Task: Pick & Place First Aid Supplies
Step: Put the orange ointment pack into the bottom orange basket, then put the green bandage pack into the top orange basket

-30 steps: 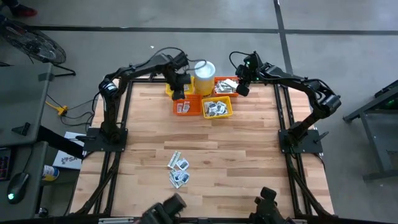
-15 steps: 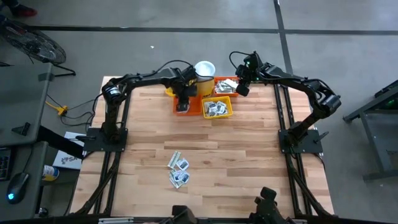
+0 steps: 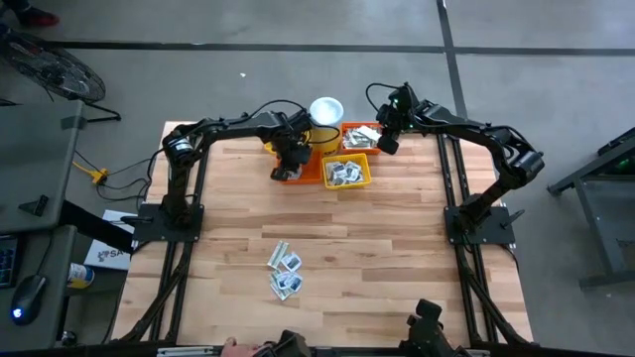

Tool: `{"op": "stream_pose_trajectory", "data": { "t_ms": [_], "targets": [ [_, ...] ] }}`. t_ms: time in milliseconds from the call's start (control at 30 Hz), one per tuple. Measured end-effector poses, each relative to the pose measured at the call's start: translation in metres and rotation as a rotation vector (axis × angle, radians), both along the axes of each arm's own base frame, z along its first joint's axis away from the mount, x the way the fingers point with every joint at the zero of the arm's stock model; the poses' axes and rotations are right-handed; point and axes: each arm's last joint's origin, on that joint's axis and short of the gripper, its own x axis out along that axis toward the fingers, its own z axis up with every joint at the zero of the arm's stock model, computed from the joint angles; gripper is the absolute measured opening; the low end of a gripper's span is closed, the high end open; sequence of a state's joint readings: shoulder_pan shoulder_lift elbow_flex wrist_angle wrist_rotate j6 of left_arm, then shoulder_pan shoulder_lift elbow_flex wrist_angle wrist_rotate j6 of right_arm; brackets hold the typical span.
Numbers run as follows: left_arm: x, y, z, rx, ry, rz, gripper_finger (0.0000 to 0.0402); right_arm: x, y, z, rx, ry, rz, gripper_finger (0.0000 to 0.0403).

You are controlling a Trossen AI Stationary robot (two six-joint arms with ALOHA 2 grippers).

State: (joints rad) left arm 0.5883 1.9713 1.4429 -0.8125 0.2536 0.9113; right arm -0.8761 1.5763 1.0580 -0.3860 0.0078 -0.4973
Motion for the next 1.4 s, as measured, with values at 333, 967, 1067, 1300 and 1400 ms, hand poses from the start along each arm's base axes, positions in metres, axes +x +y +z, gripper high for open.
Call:
{"op": "stream_pose_trajectory", "data": {
  "t_ms": [333, 967, 1067, 1300, 1400],
  "targets": [
    [0.001, 0.000, 0.012, 0.090, 0.102, 0.088, 0.0145, -0.002, 0.002, -0.002, 0.021, 0.031, -0.008, 0.0122],
    [-0.049, -0.041, 0.093, -0.140, 0.232, 0.692, 0.0092, -0.007, 0.010, -0.008, 0.200, -0.008, -0.161, 0.0122],
    [-0.051, -0.060, 0.102, -0.139, 0.262, 0.708, 0.0090, -0.009, 0.014, -0.011, 0.278, -0.002, -0.144, 0.0122],
    [-0.034, -0.114, 0.109, -0.083, 0.270, 0.662, 0.0089, -0.012, 0.029, -0.015, 0.492, -0.010, -0.076, 0.0122],
    [-0.027, -0.139, 0.102, -0.037, 0.267, 0.618, 0.0089, -0.009, 0.038, -0.016, 0.540, 0.023, -0.030, 0.0122]
  ]
}}
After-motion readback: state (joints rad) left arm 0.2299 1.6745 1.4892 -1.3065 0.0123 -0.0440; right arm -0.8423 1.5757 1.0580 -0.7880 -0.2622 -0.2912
